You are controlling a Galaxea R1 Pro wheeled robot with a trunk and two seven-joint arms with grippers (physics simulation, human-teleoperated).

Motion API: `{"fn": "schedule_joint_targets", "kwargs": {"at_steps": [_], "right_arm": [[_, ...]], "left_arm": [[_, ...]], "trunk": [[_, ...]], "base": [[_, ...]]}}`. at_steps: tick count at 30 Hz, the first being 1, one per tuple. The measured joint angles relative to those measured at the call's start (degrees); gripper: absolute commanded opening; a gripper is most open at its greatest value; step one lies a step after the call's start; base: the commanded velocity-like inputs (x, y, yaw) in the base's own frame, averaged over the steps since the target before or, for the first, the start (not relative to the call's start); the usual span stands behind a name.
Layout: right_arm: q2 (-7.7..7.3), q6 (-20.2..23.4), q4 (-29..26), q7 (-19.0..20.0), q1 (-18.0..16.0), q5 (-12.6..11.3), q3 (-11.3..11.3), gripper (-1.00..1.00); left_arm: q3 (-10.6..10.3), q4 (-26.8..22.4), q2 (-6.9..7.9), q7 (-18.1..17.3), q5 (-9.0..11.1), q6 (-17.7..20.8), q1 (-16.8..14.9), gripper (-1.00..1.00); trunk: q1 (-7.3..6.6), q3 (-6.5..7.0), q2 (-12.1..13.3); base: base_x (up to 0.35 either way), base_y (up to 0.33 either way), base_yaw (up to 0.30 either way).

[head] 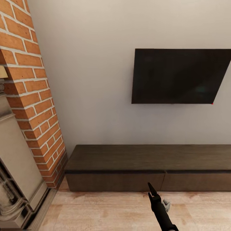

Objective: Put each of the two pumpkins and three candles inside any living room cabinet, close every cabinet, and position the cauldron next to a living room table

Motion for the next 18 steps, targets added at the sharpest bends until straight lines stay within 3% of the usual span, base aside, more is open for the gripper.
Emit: {"fn": "schedule_joint_targets", "kwargs": {"at_steps": [18], "right_arm": [[0.00,0.2,0.0,0.0,0.0,-0.1,0.0,1.00]], "left_arm": [[-0.1,-0.3,-0.09,-0.9,-0.2,-3.0,0.0,1.00]], "trunk": [[3.96,-3.23,-7.2]], "base": [[0.000,0.000,0.000]]}}
